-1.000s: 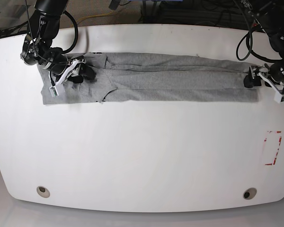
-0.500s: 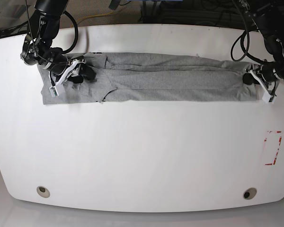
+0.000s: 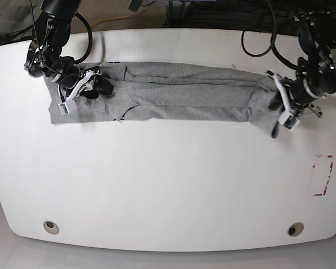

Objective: Fold the T-shirt properly
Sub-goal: 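Release the strip end and move the left gripper inward to grasp the strip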

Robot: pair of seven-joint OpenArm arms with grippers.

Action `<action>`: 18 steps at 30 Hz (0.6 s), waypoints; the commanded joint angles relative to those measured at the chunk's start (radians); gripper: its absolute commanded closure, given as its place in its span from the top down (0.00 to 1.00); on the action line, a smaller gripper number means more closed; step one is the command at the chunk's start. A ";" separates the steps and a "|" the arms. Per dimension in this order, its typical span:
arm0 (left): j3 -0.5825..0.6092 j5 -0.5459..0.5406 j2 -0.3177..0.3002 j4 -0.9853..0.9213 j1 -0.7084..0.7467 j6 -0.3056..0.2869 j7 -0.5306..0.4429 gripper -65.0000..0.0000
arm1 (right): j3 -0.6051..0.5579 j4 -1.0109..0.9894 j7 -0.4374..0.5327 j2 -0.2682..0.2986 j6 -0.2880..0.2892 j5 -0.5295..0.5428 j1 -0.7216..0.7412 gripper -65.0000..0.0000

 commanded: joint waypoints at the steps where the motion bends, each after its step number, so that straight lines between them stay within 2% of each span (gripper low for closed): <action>1: 0.045 -0.011 0.013 0.016 -0.019 -0.001 -0.005 0.00 | 0.003 0.009 -0.010 0.012 -0.002 -0.017 0.003 0.53; 7: 0.292 -0.006 0.112 0.010 -0.116 -0.001 -0.005 0.00 | 0.003 0.009 -0.010 0.019 -0.002 -0.017 0.000 0.53; 11: 0.427 -0.006 0.148 -0.011 -0.154 -0.001 -0.005 0.00 | 0.003 0.009 -0.010 0.019 -0.002 -0.017 -0.001 0.53; 14: 0.496 -0.006 0.151 -0.038 -0.170 -0.001 -0.007 0.01 | 0.003 0.009 -0.010 0.018 -0.002 -0.017 0.002 0.53; 18: 0.516 -0.006 0.179 -0.088 -0.176 -0.001 -0.007 0.01 | 0.003 0.010 -0.010 0.013 -0.002 -0.017 0.005 0.53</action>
